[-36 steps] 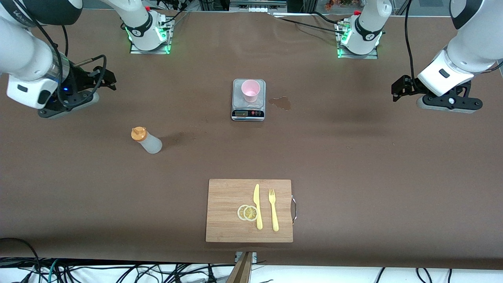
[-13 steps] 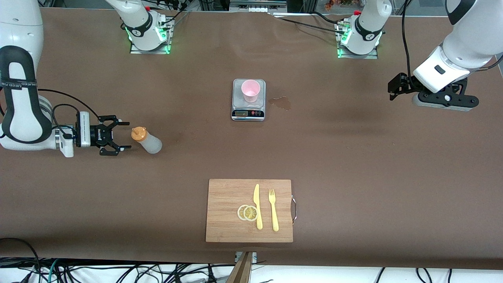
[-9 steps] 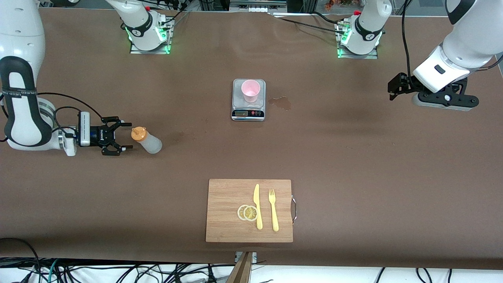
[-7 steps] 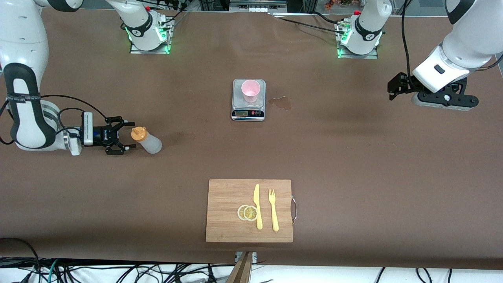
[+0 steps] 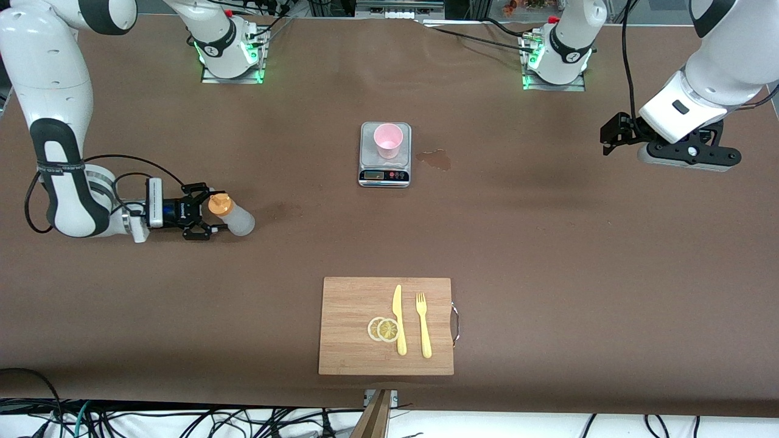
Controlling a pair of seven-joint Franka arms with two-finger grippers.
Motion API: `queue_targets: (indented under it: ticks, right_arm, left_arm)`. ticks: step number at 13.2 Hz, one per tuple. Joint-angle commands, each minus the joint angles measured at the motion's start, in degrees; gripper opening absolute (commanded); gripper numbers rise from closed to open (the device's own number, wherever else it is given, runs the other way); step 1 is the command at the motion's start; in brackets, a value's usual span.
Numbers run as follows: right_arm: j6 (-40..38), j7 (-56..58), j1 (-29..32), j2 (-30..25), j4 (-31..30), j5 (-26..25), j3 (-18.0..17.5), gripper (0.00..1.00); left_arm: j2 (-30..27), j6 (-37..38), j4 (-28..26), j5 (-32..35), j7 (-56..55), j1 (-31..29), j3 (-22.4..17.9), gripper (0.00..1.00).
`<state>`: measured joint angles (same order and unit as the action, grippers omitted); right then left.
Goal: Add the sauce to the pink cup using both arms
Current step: 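Grasp the squeeze bottle with the right gripper and lift it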
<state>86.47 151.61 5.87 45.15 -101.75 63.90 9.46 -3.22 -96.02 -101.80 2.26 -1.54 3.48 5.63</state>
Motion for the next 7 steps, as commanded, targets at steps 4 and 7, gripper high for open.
queue_targets:
  ticks: [4, 7]
  right_arm:
    - [-3.5, 0.5, 1.2, 1.2, 2.0, 2.0, -0.9, 1.00]
    - [-4.6, 0.8, 0.5, 2.4, 2.0, 4.4, -2.1, 1.00]
  left_arm:
    - [-0.3, 0.9, 0.7, -0.9, -0.1, 0.1, 0.1, 1.00]
    - [-0.3, 0.9, 0.7, -0.9, 0.0, 0.3, 0.1, 1.00]
